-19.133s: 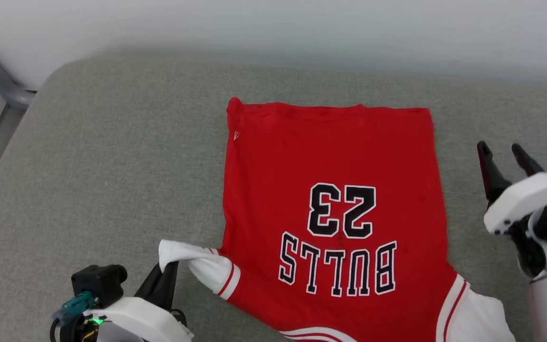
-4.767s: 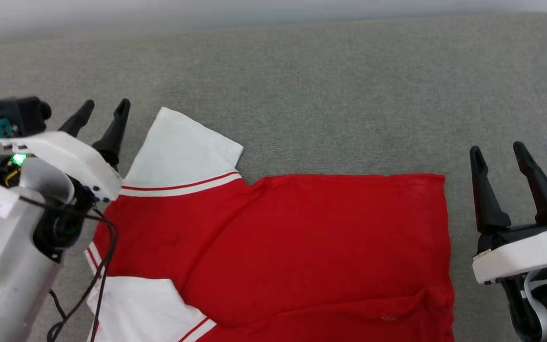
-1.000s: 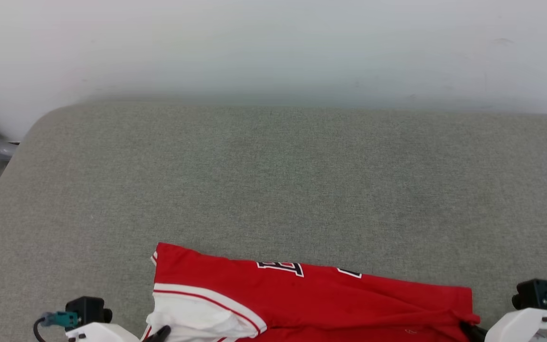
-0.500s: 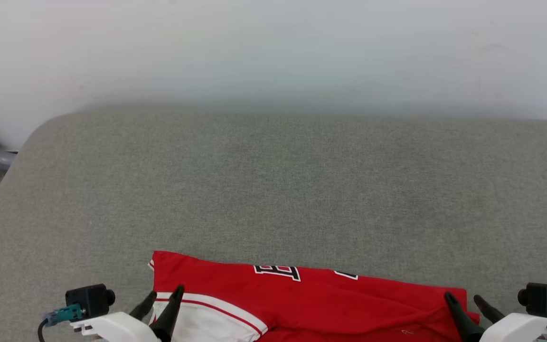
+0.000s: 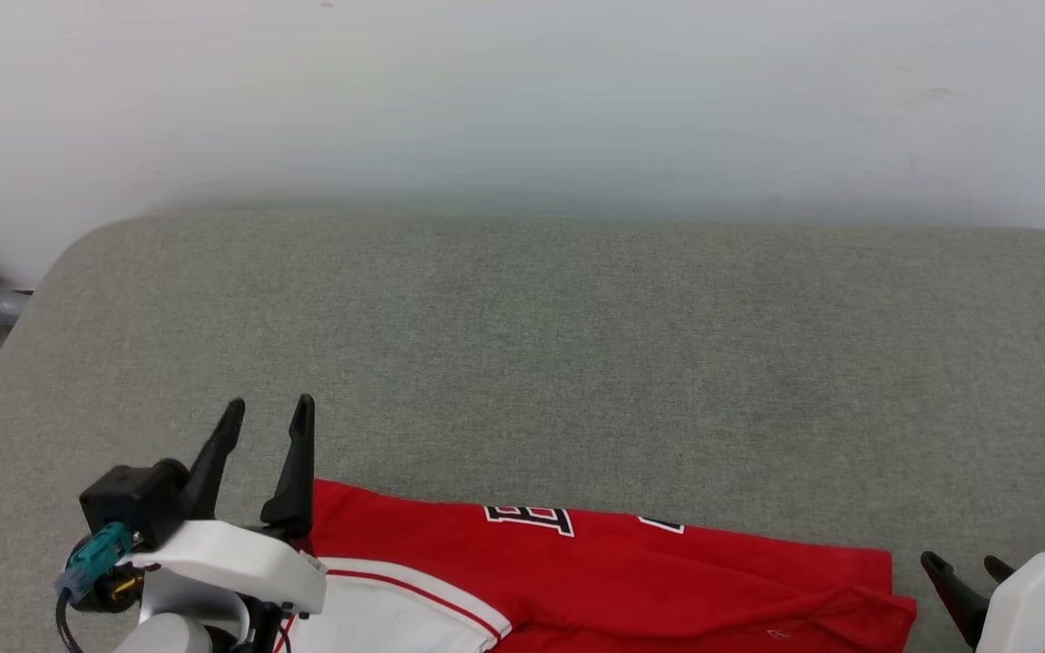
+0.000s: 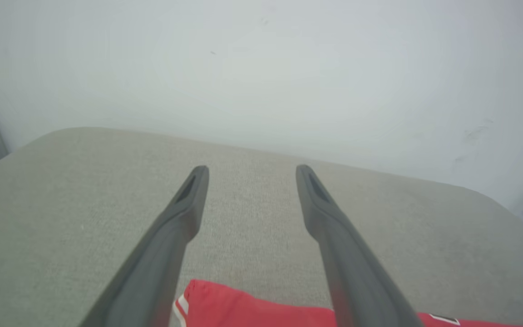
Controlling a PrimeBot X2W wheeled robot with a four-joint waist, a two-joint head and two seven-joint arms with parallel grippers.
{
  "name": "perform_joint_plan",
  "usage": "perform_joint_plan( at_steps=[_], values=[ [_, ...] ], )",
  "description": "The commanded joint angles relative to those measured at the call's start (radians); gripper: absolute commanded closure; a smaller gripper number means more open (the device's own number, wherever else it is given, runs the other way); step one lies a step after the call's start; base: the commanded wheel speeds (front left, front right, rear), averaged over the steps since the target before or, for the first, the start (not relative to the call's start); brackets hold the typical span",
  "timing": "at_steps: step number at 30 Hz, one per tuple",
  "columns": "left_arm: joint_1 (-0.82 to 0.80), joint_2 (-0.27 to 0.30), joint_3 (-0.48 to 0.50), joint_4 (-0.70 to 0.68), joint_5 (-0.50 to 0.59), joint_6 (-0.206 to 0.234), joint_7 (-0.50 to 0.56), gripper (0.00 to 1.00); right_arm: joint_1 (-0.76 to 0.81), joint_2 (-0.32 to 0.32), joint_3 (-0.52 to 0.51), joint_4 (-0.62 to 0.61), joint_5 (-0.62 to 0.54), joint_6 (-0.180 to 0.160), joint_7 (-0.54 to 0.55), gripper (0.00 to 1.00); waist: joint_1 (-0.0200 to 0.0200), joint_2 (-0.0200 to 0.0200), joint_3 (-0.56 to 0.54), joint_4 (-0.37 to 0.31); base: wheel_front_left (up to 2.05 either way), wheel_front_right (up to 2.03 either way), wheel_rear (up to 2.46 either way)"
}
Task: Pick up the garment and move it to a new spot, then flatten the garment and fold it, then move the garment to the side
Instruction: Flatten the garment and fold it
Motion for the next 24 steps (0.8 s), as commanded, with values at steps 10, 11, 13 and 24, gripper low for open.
perform_joint_plan(
  at_steps=[10,11,13,24],
  values=[
    [0.028,-0.106,0.105,-0.093,0.238,-0.083,-0.005,0.0,0.002,0.016,0.025,0.009,-0.002,-0.001,0.131,0.0,0.0,-0.0001,0.084,0.057,0.0,0.0,0.0],
    [0.035,-0.112,0.108,-0.087,0.249,-0.09,-0.005,0.0,0.006,0.022,0.029,0.018,0.001,-0.001,0.139,0.0,0.0,-0.0001,0.094,0.062,0.0,0.0,0.0],
    [0.033,-0.127,0.121,-0.093,0.273,-0.105,-0.005,0.0,0.013,0.034,0.038,0.04,0.007,-0.001,0.148,0.0,0.0,-0.0001,0.112,0.069,0.0,0.0,0.0],
    [0.063,-0.175,0.16,-0.046,0.33,-0.148,-0.005,0.0,0.02,0.072,0.097,0.154,0.052,0.0,0.174,1.0,0.0,-0.0001,0.132,0.076,0.0,0.0,0.0]
  ],
)
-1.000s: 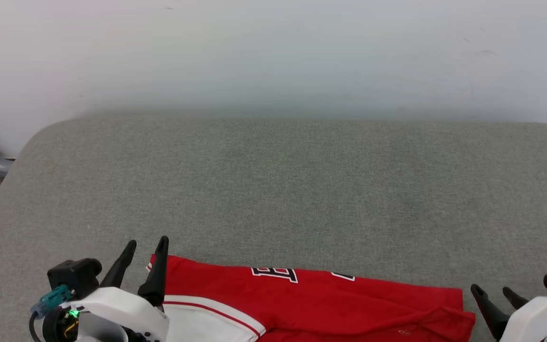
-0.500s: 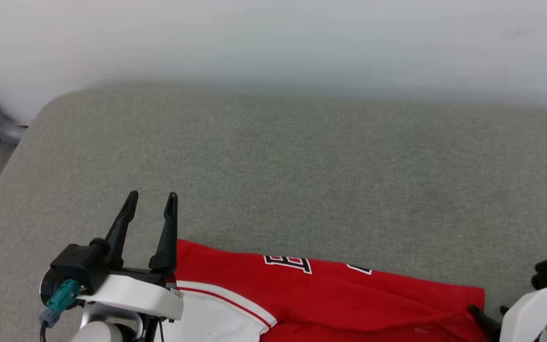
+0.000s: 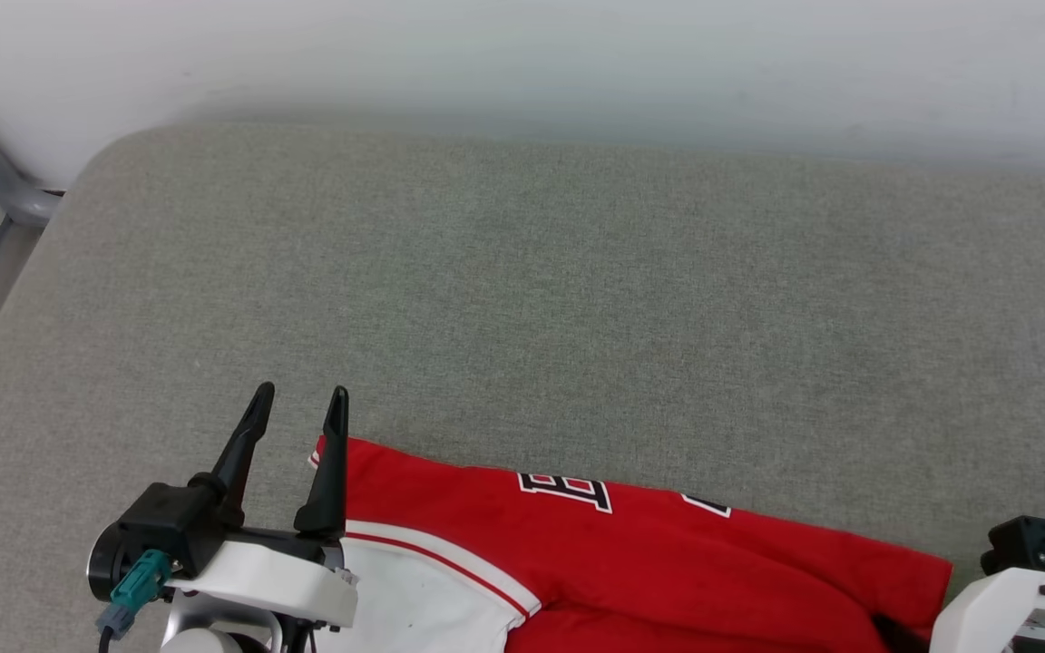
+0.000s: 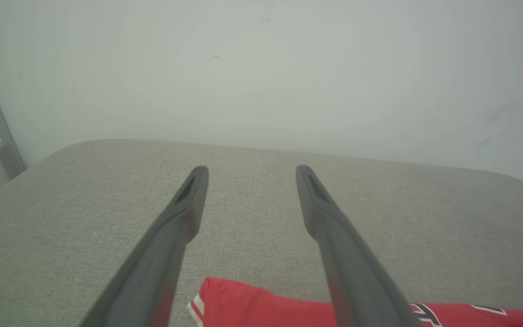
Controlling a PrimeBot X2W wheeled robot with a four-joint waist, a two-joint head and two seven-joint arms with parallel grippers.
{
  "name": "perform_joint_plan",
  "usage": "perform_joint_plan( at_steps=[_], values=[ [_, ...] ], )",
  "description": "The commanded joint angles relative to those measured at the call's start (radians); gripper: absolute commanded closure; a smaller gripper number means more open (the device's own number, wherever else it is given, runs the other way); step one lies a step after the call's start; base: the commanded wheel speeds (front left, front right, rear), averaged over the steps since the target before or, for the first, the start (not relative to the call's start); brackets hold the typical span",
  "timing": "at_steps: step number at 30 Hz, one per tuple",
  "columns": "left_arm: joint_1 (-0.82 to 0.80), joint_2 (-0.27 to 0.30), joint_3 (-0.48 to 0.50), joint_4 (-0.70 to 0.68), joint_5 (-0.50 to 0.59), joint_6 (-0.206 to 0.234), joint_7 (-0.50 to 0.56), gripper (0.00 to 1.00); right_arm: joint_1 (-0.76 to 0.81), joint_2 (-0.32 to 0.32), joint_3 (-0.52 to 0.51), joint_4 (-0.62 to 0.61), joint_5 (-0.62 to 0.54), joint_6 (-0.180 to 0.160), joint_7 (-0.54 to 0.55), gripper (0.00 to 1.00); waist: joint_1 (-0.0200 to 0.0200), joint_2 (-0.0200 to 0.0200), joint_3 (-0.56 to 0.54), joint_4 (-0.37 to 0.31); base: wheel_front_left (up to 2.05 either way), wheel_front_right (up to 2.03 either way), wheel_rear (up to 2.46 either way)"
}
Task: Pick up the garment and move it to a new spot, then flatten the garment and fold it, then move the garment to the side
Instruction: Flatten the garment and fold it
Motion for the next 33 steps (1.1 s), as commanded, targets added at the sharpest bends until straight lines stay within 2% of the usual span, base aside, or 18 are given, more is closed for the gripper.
perform_joint_plan(
  at_steps=[1,10,20,24,28,33],
  values=[
    [0.015,-0.004,0.002,0.008,0.005,-0.005,-0.002,0.0,0.008,0.022,0.03,0.031,0.008,0.001,0.005,1.0,-0.0001,0.0,-0.009,-0.003,0.0,0.0,0.0],
    [0.042,0.008,0.01,0.059,0.019,-0.019,-0.002,0.0,-0.05,-0.034,0.021,-0.012,0.027,0.0,-0.022,1.0,-0.0001,0.0,-0.091,-0.035,0.0,0.0,0.0],
    [0.062,0.026,-0.002,0.076,0.025,-0.01,0.007,0.0,0.007,-0.048,-0.185,-0.008,0.005,0.0,-0.003,1.0,-0.0001,0.0,-0.146,-0.066,0.0,0.0,0.0],
    [0.064,0.027,-0.004,0.076,0.022,-0.007,0.008,0.0,0.005,-0.043,-0.226,-0.007,0.018,0.0,0.026,1.0,-0.0001,0.0,-0.154,-0.072,0.0,0.0,0.0],
    [0.067,0.021,-0.008,0.08,0.017,-0.008,0.008,0.0,-0.036,0.046,-0.293,0.016,0.193,0.0,0.12,1.0,-0.0001,0.0,-0.168,-0.069,0.0,0.0,0.0],
    [0.067,0.013,-0.017,0.086,0.009,-0.007,0.014,0.0,-0.064,0.09,-0.368,0.05,0.453,0.0,0.291,1.0,-0.0001,0.0,-0.184,-0.049,0.0,0.0,0.0]
  ],
)
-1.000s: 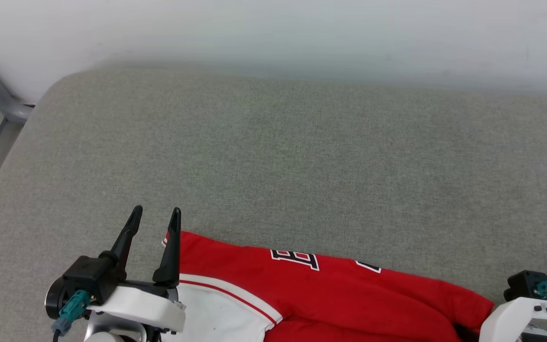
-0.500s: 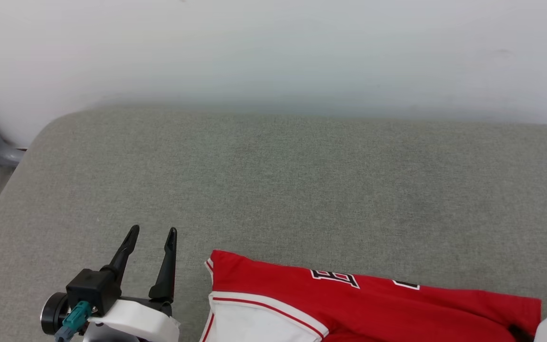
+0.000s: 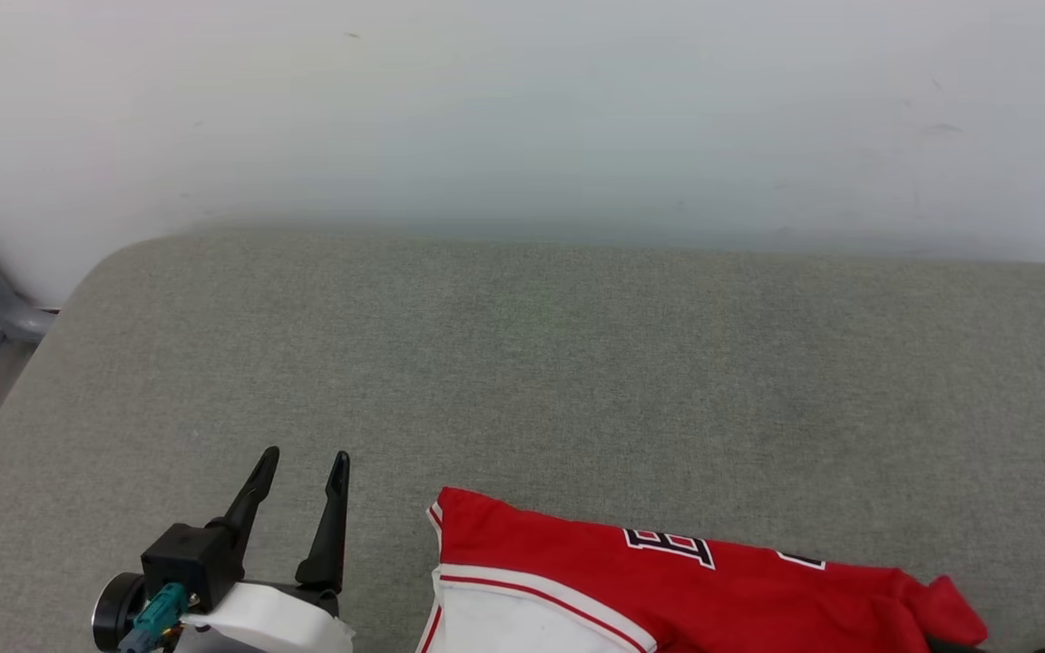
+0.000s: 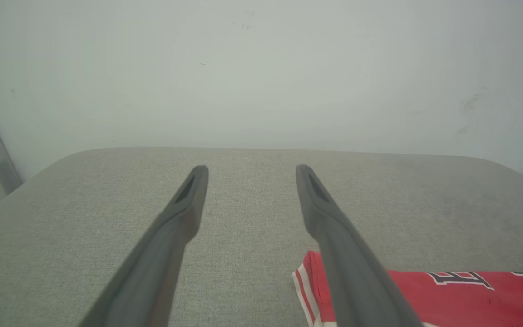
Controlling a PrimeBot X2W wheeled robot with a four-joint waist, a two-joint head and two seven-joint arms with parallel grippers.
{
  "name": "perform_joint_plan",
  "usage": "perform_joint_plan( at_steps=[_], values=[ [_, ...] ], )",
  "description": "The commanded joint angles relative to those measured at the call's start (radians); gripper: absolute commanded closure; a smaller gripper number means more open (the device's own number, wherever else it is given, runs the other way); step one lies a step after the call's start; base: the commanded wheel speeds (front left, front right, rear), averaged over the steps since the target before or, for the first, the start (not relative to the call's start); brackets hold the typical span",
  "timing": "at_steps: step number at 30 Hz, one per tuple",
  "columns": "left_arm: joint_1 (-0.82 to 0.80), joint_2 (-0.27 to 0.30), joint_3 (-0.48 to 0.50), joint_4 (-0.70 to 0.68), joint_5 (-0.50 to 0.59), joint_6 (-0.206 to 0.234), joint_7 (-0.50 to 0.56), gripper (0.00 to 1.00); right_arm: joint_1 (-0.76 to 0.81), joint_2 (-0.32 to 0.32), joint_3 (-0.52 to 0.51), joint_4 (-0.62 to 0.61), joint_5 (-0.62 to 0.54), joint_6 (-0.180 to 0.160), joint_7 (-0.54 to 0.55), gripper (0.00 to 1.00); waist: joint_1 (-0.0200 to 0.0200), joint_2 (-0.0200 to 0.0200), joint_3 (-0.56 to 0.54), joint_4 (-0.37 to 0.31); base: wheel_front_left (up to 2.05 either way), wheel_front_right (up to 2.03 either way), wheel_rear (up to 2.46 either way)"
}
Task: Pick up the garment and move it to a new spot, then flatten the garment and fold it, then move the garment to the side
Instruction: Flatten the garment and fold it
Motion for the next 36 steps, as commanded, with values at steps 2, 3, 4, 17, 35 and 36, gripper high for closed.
perform_joint_plan(
  at_steps=[2,3,4,17,35,36],
  values=[
    [0.005,0.003,-0.004,0.009,-0.003,0.001,0.008,0.0,-0.027,0.009,0.028,0.1,0.269,0.0,0.063,1.0,0.0,0.0,-0.014,0.026,0.0,0.0,0.0],
    [0.003,0.005,-0.008,0.01,-0.003,-0.001,0.011,0.0,-0.032,0.009,0.049,0.122,0.321,0.0,0.062,1.0,0.0,0.0,-0.016,0.032,0.0,0.0,0.0],
    [0.003,0.005,-0.008,0.01,-0.003,-0.001,0.011,0.0,-0.032,0.009,0.049,0.122,0.321,0.0,0.062,1.0,0.0,0.0,-0.016,0.032,0.0,0.0,0.0],
    [-0.041,0.002,-0.032,0.014,-0.011,-0.014,0.031,0.0,-0.129,0.008,0.547,0.213,0.636,0.0,-0.163,1.0,0.0,0.0,0.014,0.096,0.0,0.0,0.0],
    [-0.124,-0.04,-0.039,0.067,-0.007,-0.043,-0.004,0.0,-0.308,0.007,0.897,0.292,0.575,0.0,-0.456,0.0,0.0,0.0,0.131,0.132,0.0,0.0,0.0],
    [-0.124,-0.042,-0.038,0.071,-0.006,-0.044,-0.005,0.0,-0.313,0.007,0.904,0.283,0.563,0.0,-0.46,0.0,0.0,0.0,0.129,0.129,0.0,0.0,0.0]
  ],
)
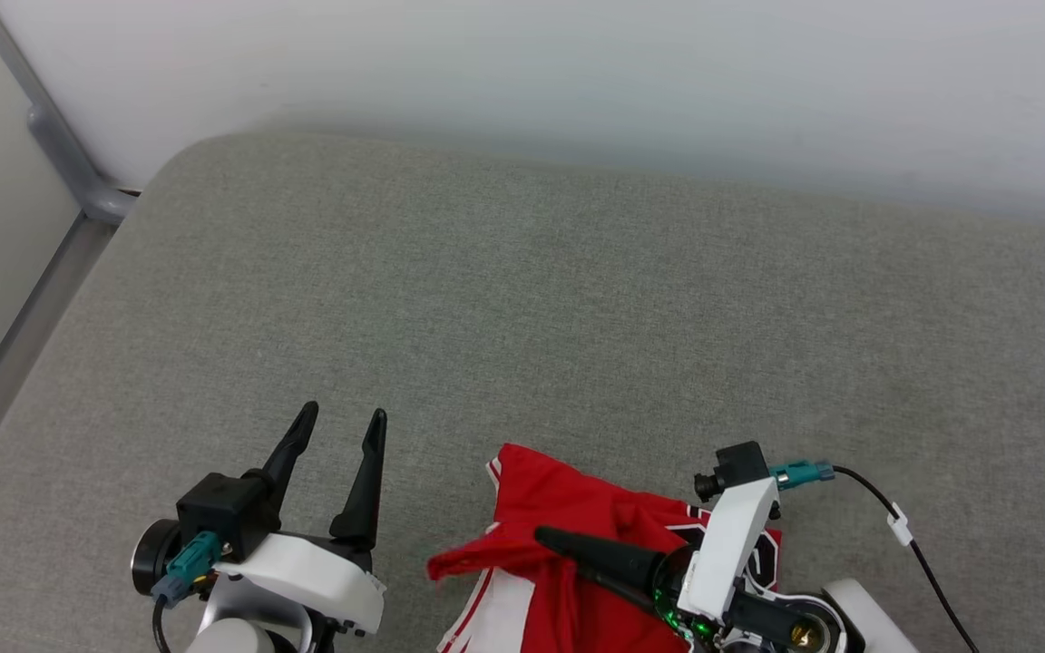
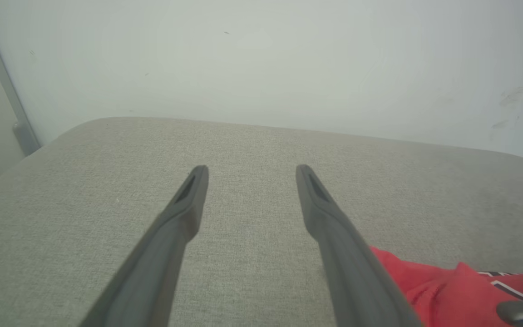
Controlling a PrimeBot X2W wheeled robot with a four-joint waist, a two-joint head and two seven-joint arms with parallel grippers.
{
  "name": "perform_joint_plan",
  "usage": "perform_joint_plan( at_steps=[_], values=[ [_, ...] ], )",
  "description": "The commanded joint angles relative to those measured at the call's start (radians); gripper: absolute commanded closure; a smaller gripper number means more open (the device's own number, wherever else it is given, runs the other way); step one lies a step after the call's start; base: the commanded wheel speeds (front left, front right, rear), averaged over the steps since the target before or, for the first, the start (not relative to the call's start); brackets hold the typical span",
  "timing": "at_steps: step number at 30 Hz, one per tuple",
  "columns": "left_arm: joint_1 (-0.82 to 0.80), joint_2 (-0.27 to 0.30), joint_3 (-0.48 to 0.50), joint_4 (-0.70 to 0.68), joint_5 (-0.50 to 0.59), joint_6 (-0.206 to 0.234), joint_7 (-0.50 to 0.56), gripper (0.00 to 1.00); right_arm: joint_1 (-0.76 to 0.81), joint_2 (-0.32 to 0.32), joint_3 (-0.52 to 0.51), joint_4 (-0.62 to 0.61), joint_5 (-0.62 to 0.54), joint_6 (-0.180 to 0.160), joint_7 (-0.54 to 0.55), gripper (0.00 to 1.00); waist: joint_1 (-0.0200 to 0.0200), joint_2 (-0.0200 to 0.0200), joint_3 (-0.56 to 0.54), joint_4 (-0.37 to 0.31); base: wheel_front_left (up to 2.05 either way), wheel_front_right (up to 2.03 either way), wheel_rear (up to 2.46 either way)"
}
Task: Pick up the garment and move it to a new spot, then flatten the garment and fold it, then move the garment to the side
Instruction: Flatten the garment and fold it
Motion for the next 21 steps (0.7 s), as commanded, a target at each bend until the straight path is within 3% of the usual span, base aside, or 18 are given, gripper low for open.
perform_joint_plan(
  at_steps=[1,7,12,19,21],
  values=[
    [-0.009,-0.004,0.002,0.003,0.007,-0.004,-0.006,0.0,-0.015,0.0,0.003,-0.009,-0.007,0.0,-0.006,0.0,-0.0001,0.0,-0.004,-0.005,0.0,0.0,0.0],
    [0.002,0.0,0.005,0.016,0.008,-0.006,-0.01,0.0,-0.013,-0.04,0.037,-0.11,-0.078,0.0,-0.038,0.0,-0.0001,0.0,-0.035,-0.03,0.0,0.0,0.0],
    [0.016,0.005,0.008,0.012,0.008,0.006,-0.01,0.0,0.002,-0.118,0.026,-0.192,-0.267,0.0,-0.198,0.0,-0.0001,0.0,-0.06,-0.054,0.0,0.0,0.0],
    [0.042,0.014,0.016,0.001,0.004,0.026,-0.006,0.0,0.074,-0.181,-0.123,-0.215,-0.542,0.0,-0.369,0.0,-0.0001,0.0,-0.09,-0.098,0.0,0.0,0.0],
    [0.061,0.021,0.024,-0.005,-0.001,0.038,-0.005,0.0,0.137,-0.184,-0.253,-0.246,-0.69,0.0,-0.396,0.0,-0.0001,0.0,-0.112,-0.118,0.0,0.0,0.0]
  ],
)
